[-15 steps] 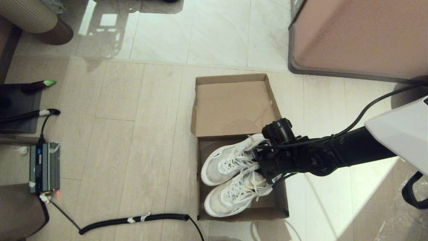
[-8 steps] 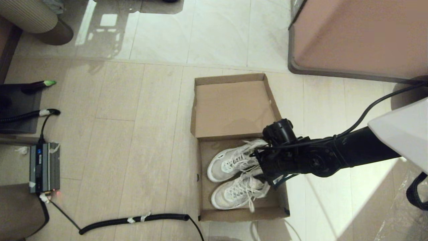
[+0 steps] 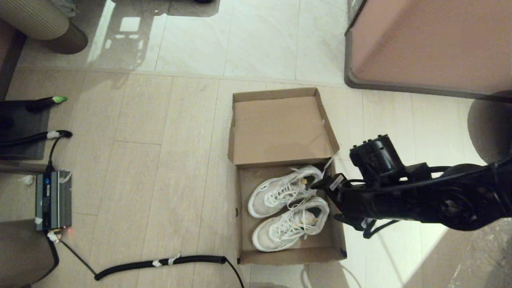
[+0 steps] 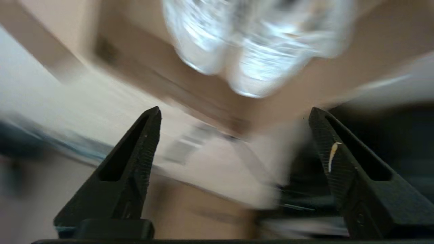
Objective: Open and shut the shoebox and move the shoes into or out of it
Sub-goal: Put the shoes into the shoe box, then close the shoe box
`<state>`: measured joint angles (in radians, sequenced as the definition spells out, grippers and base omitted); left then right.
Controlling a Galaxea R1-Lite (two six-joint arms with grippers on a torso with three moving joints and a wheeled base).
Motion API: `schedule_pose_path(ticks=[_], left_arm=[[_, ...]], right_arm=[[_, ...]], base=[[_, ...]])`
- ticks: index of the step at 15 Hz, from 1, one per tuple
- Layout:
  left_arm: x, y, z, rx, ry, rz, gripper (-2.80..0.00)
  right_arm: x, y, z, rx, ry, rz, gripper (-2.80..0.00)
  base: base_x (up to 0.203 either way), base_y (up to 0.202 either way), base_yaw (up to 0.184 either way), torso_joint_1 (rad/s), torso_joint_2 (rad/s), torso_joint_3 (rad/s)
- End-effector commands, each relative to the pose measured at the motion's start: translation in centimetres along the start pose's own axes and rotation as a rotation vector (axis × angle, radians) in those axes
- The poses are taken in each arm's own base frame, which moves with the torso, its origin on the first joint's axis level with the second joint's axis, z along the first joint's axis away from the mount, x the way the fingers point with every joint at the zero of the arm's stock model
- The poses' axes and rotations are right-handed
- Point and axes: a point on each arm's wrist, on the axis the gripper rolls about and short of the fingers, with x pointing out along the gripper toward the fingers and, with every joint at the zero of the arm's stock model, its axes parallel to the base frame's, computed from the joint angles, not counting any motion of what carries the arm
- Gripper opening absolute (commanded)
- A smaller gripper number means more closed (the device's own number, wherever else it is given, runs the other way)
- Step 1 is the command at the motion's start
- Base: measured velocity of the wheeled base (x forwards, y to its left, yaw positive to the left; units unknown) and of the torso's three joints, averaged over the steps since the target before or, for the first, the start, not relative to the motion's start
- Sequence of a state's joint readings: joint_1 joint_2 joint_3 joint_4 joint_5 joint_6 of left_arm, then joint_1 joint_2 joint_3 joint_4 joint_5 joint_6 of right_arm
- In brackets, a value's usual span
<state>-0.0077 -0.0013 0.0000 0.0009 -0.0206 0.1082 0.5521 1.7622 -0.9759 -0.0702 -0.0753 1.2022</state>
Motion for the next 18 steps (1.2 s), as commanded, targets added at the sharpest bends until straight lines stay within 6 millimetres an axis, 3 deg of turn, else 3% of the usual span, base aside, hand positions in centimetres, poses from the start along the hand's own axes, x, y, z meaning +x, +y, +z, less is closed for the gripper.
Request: schedule_pose_path(ticks=[1, 3, 6, 9, 13, 18], left_arm=[[0.0, 0.0, 0.0, -0.005, -0.003, 0.0, -2.8], [0.0, 0.0, 0.0, -0.012, -0.003, 0.001, -2.8], [0.0, 0.0, 0.0, -0.013, 0.0, 0.0, -2.8], [-0.3, 0.2, 0.9, -0.055, -0.032, 0.041, -2.8], [-2.5, 1.1, 8.2, -0.051, -0.131, 0.105, -2.8], [2.5, 1.7, 13.1, -0.046, -0.008, 0.091, -2.8]], right_arm=[[-4.2, -1.3, -0.1, -0.362, -0.052, 0.005, 0.0], [-4.1, -1.2, 0.3, -0.419, -0.15, -0.071, 0.0], [-0.8, -2.2, 1.4, -0.374, -0.176, -0.185, 0.0], [1.1, -1.4, 3.2, -0.299, -0.231, -0.197, 0.0], [3.1, -0.9, 8.7, -0.237, -0.335, -0.212, 0.0], [5.1, 0.4, 12.5, -0.305, -0.322, -0.136, 0.0]], base=[[0.0, 0.0, 0.0, 0.0, 0.0, 0.0], [0.0, 0.0, 0.0, 0.0, 0.0, 0.0], [0.0, 0.0, 0.0, 0.0, 0.0, 0.0], [0.0, 0.0, 0.0, 0.0, 0.0, 0.0], [0.0, 0.0, 0.0, 0.0, 0.0, 0.0], [0.0, 0.0, 0.0, 0.0, 0.0, 0.0]])
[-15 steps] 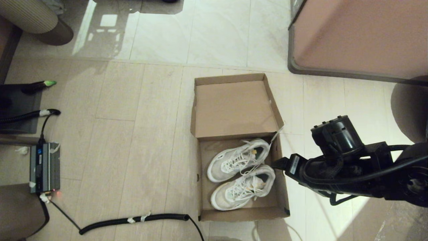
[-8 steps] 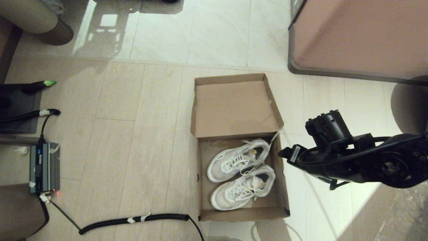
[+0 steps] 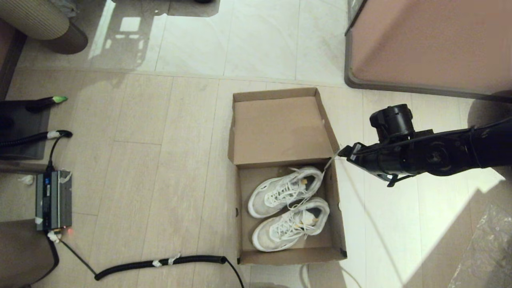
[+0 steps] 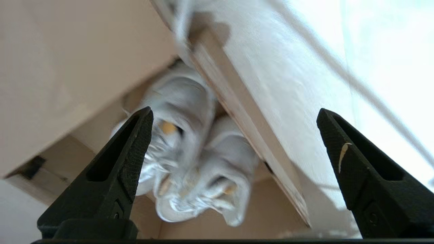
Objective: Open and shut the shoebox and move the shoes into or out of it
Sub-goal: Close the shoe box
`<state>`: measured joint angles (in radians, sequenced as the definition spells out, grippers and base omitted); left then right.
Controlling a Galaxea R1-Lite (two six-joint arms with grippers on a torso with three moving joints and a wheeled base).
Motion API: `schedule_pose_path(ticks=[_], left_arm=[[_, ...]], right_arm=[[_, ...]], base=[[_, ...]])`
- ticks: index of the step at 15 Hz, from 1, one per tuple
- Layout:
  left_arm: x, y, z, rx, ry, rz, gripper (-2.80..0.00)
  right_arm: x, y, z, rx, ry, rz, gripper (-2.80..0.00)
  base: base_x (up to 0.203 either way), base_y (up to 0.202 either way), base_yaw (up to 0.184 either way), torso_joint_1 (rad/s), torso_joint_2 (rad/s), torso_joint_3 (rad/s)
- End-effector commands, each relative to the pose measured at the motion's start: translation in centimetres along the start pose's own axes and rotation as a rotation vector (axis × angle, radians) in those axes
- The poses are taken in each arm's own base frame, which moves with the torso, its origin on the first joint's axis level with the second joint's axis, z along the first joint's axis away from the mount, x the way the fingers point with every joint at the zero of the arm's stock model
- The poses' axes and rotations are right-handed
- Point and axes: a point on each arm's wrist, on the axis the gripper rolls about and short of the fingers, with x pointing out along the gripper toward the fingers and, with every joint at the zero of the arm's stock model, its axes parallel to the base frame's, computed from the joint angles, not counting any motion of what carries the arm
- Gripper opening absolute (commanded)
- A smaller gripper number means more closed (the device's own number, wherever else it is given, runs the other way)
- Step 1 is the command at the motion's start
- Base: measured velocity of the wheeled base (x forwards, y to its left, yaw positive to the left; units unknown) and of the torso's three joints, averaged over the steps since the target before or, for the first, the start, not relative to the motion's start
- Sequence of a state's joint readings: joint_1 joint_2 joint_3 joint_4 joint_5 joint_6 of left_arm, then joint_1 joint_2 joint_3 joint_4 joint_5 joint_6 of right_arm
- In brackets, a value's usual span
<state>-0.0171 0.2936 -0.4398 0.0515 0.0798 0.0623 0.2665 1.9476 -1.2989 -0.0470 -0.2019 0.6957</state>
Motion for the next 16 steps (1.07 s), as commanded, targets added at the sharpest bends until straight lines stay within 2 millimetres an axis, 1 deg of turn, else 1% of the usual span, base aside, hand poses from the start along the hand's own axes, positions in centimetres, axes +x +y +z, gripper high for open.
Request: schedule_pose_path(ticks=[1, 2, 3, 6, 7, 10, 11, 12, 14, 16], left_arm=[[3.6, -0.2, 1.7, 0.005, 0.061, -0.006, -2.8], [4.3, -0.2, 2.7, 0.004, 0.031, -0.006, -2.8], [4.5, -0.2, 3.4, 0.011, 0.009, -0.004, -2.8], [4.5, -0.1, 3.7, 0.043, -0.002, -0.006, -2.8], [4.5, -0.1, 3.8, 0.043, -0.002, -0.006, -2.8], [4.9, -0.2, 4.0, 0.043, 0.001, -0.008, -2.8], [5.0, -0.2, 3.9, 0.044, 0.007, -0.008, -2.8], [5.0, -0.2, 3.9, 0.044, 0.008, -0.008, -2.8], [5.0, -0.2, 3.8, 0.043, 0.012, -0.009, -2.8], [5.0, -0.2, 3.5, 0.043, 0.022, -0.009, -2.8]], right_arm=[[2.7, -0.1, 0.2, 0.008, 0.019, -0.001, 0.0], [3.8, -0.2, 0.2, 0.012, 0.022, -0.007, 0.0], [4.8, -0.2, 0.5, 0.021, 0.014, -0.01, 0.0], [6.5, 0.1, 1.8, 0.044, -0.025, 0.0, 0.0], [7.0, -0.1, 2.0, 0.041, -0.032, -0.011, 0.0], [7.0, -0.3, 2.2, 0.036, -0.047, -0.031, 0.0], [6.6, -0.2, 2.4, 0.039, -0.054, -0.026, 0.0], [5.6, 0.0, 2.9, 0.046, -0.068, -0.013, 0.0], [3.1, 0.0, 3.7, 0.056, -0.088, 0.006, 0.0], [1.0, -0.6, 3.7, 0.057, -0.089, 0.003, 0.0]], base=[[0.0, 0.0, 0.0, 0.0, 0.0, 0.0], [0.0, 0.0, 0.0, 0.0, 0.0, 0.0], [0.0, 0.0, 0.0, 0.0, 0.0, 0.0], [0.0, 0.0, 0.0, 0.0, 0.0, 0.0], [0.0, 0.0, 0.0, 0.0, 0.0, 0.0], [0.0, 0.0, 0.0, 0.0, 0.0, 0.0], [0.0, 0.0, 0.0, 0.0, 0.0, 0.0], [0.0, 0.0, 0.0, 0.0, 0.0, 0.0], [0.0, 0.0, 0.0, 0.0, 0.0, 0.0], [0.0, 0.0, 0.0, 0.0, 0.0, 0.0]])
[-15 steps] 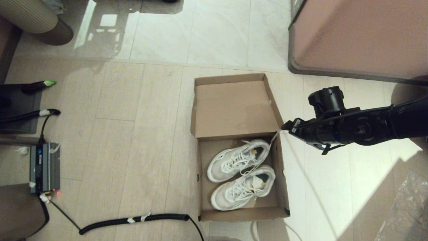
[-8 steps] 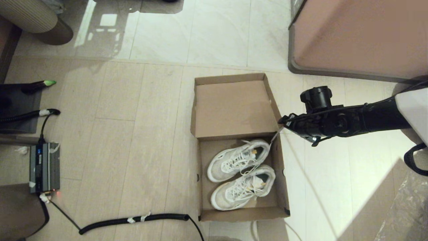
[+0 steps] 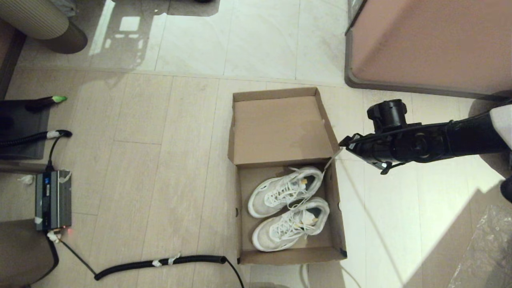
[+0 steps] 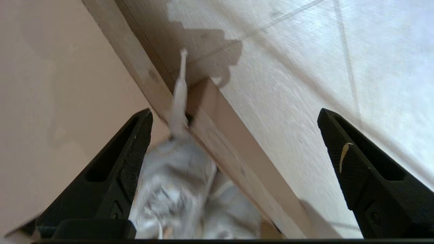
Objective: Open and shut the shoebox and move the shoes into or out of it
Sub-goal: Close the shoe box
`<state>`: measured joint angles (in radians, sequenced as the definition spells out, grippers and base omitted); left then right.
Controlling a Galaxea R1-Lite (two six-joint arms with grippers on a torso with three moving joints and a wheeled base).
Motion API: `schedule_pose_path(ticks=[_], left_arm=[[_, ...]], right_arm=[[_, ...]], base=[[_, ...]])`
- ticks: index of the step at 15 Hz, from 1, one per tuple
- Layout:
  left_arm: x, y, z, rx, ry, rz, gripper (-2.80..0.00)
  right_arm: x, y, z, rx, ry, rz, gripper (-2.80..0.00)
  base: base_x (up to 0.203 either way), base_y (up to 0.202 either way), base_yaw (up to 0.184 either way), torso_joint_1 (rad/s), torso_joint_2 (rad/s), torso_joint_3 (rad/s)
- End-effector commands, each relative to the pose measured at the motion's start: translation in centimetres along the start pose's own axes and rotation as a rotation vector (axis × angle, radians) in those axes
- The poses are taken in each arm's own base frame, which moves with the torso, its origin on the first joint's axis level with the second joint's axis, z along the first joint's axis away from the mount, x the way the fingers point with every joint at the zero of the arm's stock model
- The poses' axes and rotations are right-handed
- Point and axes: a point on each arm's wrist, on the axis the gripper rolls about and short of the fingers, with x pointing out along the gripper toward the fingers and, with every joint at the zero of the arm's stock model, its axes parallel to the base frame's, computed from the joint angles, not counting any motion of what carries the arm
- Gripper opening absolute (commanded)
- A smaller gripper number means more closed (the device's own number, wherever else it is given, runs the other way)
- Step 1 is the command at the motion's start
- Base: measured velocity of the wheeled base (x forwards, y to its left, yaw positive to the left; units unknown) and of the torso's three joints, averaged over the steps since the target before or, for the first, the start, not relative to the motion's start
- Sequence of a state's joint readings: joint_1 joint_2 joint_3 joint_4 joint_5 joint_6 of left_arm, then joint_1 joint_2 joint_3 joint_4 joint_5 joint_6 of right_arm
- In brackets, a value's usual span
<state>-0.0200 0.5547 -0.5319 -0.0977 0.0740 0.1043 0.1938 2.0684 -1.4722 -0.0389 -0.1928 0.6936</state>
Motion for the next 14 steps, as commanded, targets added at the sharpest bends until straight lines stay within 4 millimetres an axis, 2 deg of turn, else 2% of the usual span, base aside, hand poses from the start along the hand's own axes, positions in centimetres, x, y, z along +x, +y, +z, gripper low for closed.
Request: schedule_pose_path(ticks=[1, 2, 4, 8, 10, 14], left_arm=[[0.1, 0.0, -0.2, 0.0, 0.006, -0.001, -2.8], [0.1, 0.0, -0.2, 0.0, 0.006, -0.001, -2.8], [0.0, 0.0, -0.3, 0.0, 0.006, -0.001, -2.8], [0.0, 0.0, -0.3, 0.002, 0.007, 0.0, -2.8], [0.0, 0.0, -0.2, 0.002, 0.006, 0.004, -2.8], [-0.1, 0.0, -0.7, 0.006, 0.011, 0.009, -2.8]], right_arm=[[-3.5, -0.2, 1.0, 0.017, -0.031, 0.022, 0.0], [-4.1, -0.5, 1.1, 0.02, -0.032, 0.02, 0.0], [-4.1, -1.9, 1.4, 0.03, -0.032, -0.017, 0.0], [-2.1, -3.5, 1.1, 0.058, 0.018, -0.039, 0.0], [-0.8, -3.4, 1.1, 0.118, 0.028, -0.034, 0.0], [1.6, -2.1, 2.4, 0.185, 0.028, -0.028, 0.0]], base=[[0.0, 0.0, 0.0, 0.0, 0.0, 0.0], [0.0, 0.0, 0.0, 0.0, 0.0, 0.0], [0.0, 0.0, 0.0, 0.0, 0.0, 0.0], [0.0, 0.0, 0.0, 0.0, 0.0, 0.0], [0.0, 0.0, 0.0, 0.0, 0.0, 0.0], [0.0, 0.0, 0.0, 0.0, 0.0, 0.0]])
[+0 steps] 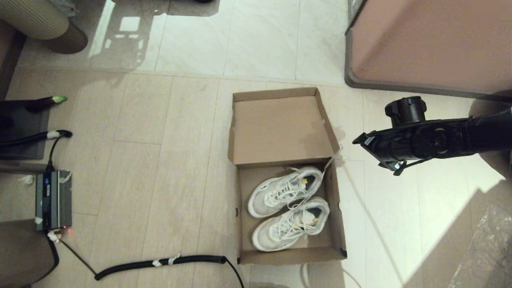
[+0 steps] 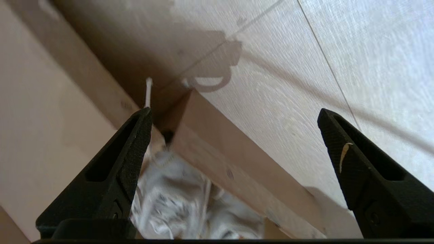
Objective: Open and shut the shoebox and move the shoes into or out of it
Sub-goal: Close the shoe box
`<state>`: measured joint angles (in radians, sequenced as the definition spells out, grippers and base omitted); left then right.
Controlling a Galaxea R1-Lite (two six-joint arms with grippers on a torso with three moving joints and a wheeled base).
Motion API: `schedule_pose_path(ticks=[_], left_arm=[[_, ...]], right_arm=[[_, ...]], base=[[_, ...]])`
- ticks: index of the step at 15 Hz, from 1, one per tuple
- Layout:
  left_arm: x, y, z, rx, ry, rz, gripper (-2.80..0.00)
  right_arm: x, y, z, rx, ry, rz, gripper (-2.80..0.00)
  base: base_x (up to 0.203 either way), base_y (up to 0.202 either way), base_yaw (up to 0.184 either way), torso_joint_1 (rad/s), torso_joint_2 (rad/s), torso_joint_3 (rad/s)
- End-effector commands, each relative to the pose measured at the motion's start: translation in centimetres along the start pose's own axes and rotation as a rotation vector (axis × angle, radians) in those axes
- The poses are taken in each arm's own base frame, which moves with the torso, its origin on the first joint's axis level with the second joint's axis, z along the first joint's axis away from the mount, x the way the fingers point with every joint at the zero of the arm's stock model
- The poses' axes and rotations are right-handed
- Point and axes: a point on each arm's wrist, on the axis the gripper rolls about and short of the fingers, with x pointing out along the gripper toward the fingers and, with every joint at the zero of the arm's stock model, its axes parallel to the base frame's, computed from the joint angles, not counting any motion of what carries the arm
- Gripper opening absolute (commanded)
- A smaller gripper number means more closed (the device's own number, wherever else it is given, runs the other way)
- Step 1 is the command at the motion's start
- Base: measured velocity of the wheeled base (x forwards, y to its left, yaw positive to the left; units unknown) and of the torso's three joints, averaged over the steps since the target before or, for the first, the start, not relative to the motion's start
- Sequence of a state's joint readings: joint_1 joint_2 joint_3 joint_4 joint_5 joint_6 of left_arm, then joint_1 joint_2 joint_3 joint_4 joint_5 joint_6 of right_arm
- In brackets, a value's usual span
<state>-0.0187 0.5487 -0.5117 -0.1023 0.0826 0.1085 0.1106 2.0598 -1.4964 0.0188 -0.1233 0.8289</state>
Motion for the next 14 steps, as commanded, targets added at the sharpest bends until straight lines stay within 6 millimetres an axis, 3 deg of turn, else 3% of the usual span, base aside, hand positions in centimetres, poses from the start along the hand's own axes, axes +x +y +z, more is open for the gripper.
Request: schedule_pose_path(ticks=[1, 5, 11, 14], left_arm=[[-0.1, 0.0, -0.4, 0.015, 0.008, -0.001, -2.8], [0.4, -0.2, -1.2, 0.037, 0.033, -0.026, -2.8], [0.0, -0.2, -1.2, 0.041, 0.013, -0.051, -2.8], [-0.1, -0.2, -1.4, 0.043, 0.015, -0.049, -2.8]], right_arm=[[2.0, 0.7, 0.3, 0.03, 0.01, -0.012, 0.0], [2.5, 1.3, 0.9, 0.174, 0.046, -0.062, 0.0], [5.8, 1.6, 0.9, 0.187, 0.084, -0.061, 0.0], [6.1, 1.6, 0.9, 0.189, 0.088, -0.055, 0.0]], base=[[0.0, 0.0, 0.0, 0.0, 0.0, 0.0], [0.0, 0.0, 0.0, 0.0, 0.0, 0.0], [0.0, 0.0, 0.0, 0.0, 0.0, 0.0], [0.0, 0.0, 0.0, 0.0, 0.0, 0.0]])
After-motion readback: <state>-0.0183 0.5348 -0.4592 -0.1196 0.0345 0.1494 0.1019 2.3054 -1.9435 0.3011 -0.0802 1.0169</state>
